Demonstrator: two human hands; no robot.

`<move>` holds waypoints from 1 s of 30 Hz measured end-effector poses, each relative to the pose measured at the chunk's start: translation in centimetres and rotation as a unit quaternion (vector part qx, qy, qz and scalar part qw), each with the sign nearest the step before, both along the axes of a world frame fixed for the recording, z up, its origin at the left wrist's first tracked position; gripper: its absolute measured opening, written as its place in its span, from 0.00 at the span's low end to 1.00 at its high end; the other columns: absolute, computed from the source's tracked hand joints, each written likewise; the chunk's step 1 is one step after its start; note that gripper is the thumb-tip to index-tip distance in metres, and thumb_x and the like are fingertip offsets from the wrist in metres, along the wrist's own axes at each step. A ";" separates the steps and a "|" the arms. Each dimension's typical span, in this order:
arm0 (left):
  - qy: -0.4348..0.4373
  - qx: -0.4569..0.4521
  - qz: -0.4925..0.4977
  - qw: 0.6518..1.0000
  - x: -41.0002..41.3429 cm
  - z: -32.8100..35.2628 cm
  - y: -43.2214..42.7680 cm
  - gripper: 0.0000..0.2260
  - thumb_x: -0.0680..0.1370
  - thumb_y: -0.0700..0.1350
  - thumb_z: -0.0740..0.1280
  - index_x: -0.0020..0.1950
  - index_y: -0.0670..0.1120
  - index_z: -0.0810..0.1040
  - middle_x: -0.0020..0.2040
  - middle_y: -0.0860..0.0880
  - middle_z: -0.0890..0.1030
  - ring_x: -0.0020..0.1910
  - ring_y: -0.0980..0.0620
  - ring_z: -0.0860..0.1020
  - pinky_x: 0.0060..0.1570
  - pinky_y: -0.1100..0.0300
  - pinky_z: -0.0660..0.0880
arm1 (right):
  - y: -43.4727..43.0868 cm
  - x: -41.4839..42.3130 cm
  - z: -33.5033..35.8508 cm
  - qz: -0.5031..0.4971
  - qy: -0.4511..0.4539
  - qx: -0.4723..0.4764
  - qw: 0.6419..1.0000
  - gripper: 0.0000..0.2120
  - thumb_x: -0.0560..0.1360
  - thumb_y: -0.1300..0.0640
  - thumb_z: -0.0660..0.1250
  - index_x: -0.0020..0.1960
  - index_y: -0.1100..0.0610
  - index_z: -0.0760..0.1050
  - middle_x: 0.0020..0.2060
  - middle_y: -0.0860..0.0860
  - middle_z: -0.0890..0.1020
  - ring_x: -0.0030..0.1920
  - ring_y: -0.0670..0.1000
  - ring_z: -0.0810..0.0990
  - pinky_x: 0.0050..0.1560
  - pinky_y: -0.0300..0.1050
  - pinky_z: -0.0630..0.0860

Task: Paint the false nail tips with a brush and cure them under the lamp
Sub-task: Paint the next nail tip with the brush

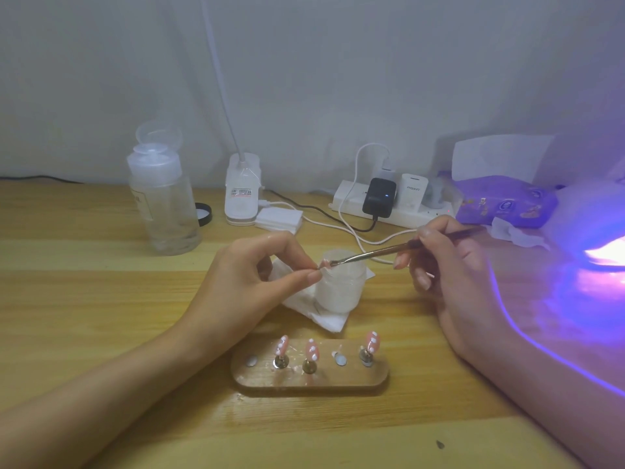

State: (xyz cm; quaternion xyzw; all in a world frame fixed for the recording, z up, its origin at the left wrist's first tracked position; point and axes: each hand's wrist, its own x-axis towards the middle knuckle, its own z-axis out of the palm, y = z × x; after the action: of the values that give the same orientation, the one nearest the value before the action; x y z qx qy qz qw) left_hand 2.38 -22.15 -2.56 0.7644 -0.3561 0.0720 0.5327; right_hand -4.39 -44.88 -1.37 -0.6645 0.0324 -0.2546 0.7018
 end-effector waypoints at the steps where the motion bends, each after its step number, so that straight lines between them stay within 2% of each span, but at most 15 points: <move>1: 0.003 -0.002 -0.003 1.000 -0.1 0.1 0.0 0.05 0.71 0.54 0.74 0.38 0.55 0.82 0.40 0.57 0.83 0.30 0.57 0.67 0.32 0.65 0.67 | 0.0 0.0 0.0 0.000 -0.010 0.012 1.000 0.13 0.82 0.60 0.59 0.39 0.54 0.68 0.30 0.54 0.81 0.23 0.46 0.65 0.27 0.40 0.57; 3: 0.006 -0.001 -0.006 1.000 -0.1 0.2 0.0 0.05 0.70 0.55 0.73 0.38 0.55 0.82 0.40 0.58 0.83 0.30 0.57 0.67 0.31 0.63 0.68 | 0.2 -0.1 0.1 0.017 -0.037 0.014 0.999 0.13 0.82 0.59 0.59 0.38 0.53 0.69 0.30 0.54 0.82 0.23 0.46 0.67 0.26 0.38 0.59; 6: 0.013 -0.006 -0.007 1.000 -0.2 0.3 -0.1 0.06 0.70 0.55 0.73 0.38 0.54 0.82 0.40 0.56 0.84 0.29 0.52 0.67 0.31 0.57 0.68 | 0.4 -0.1 0.1 0.035 -0.038 -0.020 0.998 0.10 0.79 0.56 0.61 0.39 0.53 0.70 0.31 0.54 0.82 0.24 0.47 0.66 0.27 0.44 0.56; 9: 0.020 -0.015 -0.011 1.000 -0.2 0.3 -0.1 0.06 0.69 0.54 0.73 0.37 0.53 0.82 0.37 0.57 0.83 0.29 0.57 0.66 0.30 0.62 0.66 | 0.1 0.0 -0.1 0.006 -0.020 -0.029 0.999 0.13 0.82 0.61 0.59 0.38 0.54 0.69 0.30 0.54 0.81 0.23 0.48 0.65 0.26 0.41 0.58; 12: 0.021 -0.012 -0.011 1.000 -0.2 0.3 -0.1 0.07 0.69 0.55 0.73 0.37 0.53 0.82 0.38 0.57 0.83 0.29 0.58 0.66 0.30 0.64 0.66 | 0.2 -0.2 0.1 0.010 -0.043 -0.009 0.999 0.12 0.82 0.61 0.58 0.40 0.55 0.68 0.30 0.53 0.82 0.24 0.46 0.66 0.26 0.39 0.60; 17: 0.026 -0.017 -0.012 0.999 -0.2 0.3 -0.2 0.07 0.69 0.54 0.74 0.38 0.52 0.82 0.38 0.56 0.83 0.28 0.58 0.66 0.30 0.64 0.66 | 0.3 -0.2 0.0 0.032 -0.053 -0.041 0.997 0.11 0.81 0.58 0.60 0.39 0.53 0.70 0.31 0.55 0.82 0.23 0.47 0.66 0.27 0.47 0.55; 19: 0.024 -0.018 -0.015 0.999 -0.2 0.3 -0.1 0.07 0.69 0.54 0.74 0.37 0.52 0.82 0.37 0.57 0.82 0.28 0.58 0.66 0.30 0.64 0.66 | 0.3 -0.1 -0.1 0.026 -0.050 -0.042 0.998 0.13 0.81 0.59 0.60 0.38 0.53 0.70 0.30 0.55 0.81 0.23 0.47 0.65 0.26 0.42 0.57; 22: 0.016 -0.015 -0.015 1.000 -0.1 0.2 -0.1 0.06 0.70 0.54 0.74 0.38 0.52 0.82 0.37 0.57 0.82 0.29 0.57 0.66 0.30 0.64 0.66 | 0.2 0.0 -0.1 0.030 -0.045 -0.041 0.998 0.09 0.77 0.56 0.61 0.38 0.54 0.70 0.29 0.55 0.81 0.23 0.47 0.65 0.24 0.35 0.62; 26: 0.008 0.000 -0.008 1.000 0.1 -0.1 0.0 0.06 0.71 0.53 0.76 0.39 0.54 0.82 0.37 0.56 0.82 0.29 0.56 0.65 0.30 0.64 0.66 | 0.0 -0.1 0.2 0.022 -0.052 -0.045 0.997 0.11 0.78 0.56 0.61 0.36 0.50 0.71 0.29 0.55 0.81 0.23 0.47 0.66 0.24 0.35 0.62; 30: 0.003 0.007 -0.001 1.000 0.4 -0.4 0.0 0.08 0.70 0.57 0.73 0.41 0.55 0.82 0.39 0.54 0.82 0.30 0.56 0.66 0.31 0.65 0.67 | -0.5 -0.4 1.0 0.003 -0.070 -0.067 0.995 0.13 0.80 0.60 0.60 0.37 0.52 0.69 0.26 0.52 0.78 0.22 0.46 0.68 0.23 0.34 0.65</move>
State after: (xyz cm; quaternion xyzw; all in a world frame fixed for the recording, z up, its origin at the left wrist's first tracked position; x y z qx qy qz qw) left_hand 2.80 -22.16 -2.95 0.7682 -0.3554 0.0668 0.5284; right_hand -4.80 -45.40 -0.36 -0.6905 -0.0357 -0.3003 0.6571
